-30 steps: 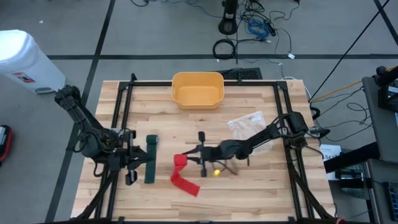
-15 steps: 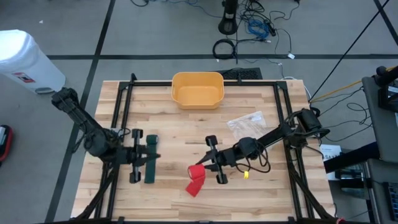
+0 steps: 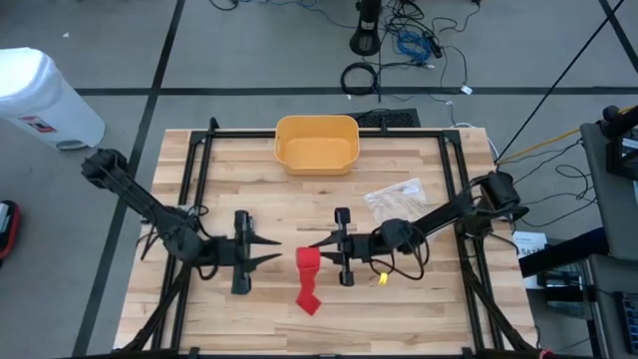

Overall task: Roll bandage
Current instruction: Roll the red bandage

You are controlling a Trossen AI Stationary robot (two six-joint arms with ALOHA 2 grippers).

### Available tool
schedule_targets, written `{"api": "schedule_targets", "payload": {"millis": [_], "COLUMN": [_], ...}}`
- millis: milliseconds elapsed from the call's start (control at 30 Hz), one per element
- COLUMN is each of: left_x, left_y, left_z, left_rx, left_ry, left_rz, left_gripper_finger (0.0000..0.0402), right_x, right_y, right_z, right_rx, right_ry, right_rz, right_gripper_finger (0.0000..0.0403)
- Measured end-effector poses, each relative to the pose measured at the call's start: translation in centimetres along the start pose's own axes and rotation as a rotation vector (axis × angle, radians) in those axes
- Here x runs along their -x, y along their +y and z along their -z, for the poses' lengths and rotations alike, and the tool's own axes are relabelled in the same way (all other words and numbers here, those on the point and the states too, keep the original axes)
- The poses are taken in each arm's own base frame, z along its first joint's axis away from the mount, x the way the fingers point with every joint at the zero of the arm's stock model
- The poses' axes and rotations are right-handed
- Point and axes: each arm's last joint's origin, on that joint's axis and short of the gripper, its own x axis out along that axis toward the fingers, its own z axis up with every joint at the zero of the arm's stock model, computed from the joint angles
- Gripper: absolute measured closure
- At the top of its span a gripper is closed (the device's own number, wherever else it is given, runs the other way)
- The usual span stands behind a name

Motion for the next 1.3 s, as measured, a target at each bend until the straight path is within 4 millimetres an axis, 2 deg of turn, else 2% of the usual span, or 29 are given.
{"api": "schedule_targets", "payload": {"millis": [100, 200, 333, 467, 633, 967, 1300], "left_x": [-0.4, -0.9, -1.5, -2.0, -2.4, -3.0, -3.3], "left_y": [-0.4, -0.9, -1.2, -1.0, -1.0, -1.8, -1.2], "left_z": [0.1, 0.7, 1.4, 1.9, 2.4, 3.2, 3.1], "left_rx": [-0.01, -0.037, -0.053, -0.06, -0.045, -0.067, -0.039], "left_ry": [0.009, 0.037, 0.053, 0.07, 0.087, 0.096, 0.078], "left_rz": [0.003, 0.013, 0.032, 0.016, 0.006, 0.061, 0.012], "left_gripper_finger": [0.0235, 0.0223, 0.0221, 0.0221, 0.0221, 0.0221, 0.0221], "right_x": [0.2, 0.4, 0.8, 1.1, 1.2, 1.3, 1.3], "right_y": [0.0, 0.4, 1.0, 1.5, 2.0, 2.0, 2.0], "right_z": [-0.7, -1.5, -2.2, -2.9, -3.0, -2.9, -2.9], "right_rx": [-0.019, -0.029, -0.025, 0.005, 0.077, 0.084, 0.088], "right_ry": [0.052, 0.094, 0.137, 0.153, 0.175, 0.188, 0.189], "right_rz": [-0.023, -0.052, -0.081, -0.036, 0.012, 0.026, 0.025], "right_gripper_finger": [0.0362, 0.0362, 0.0362, 0.0362, 0.0362, 0.0362, 0.0362]}}
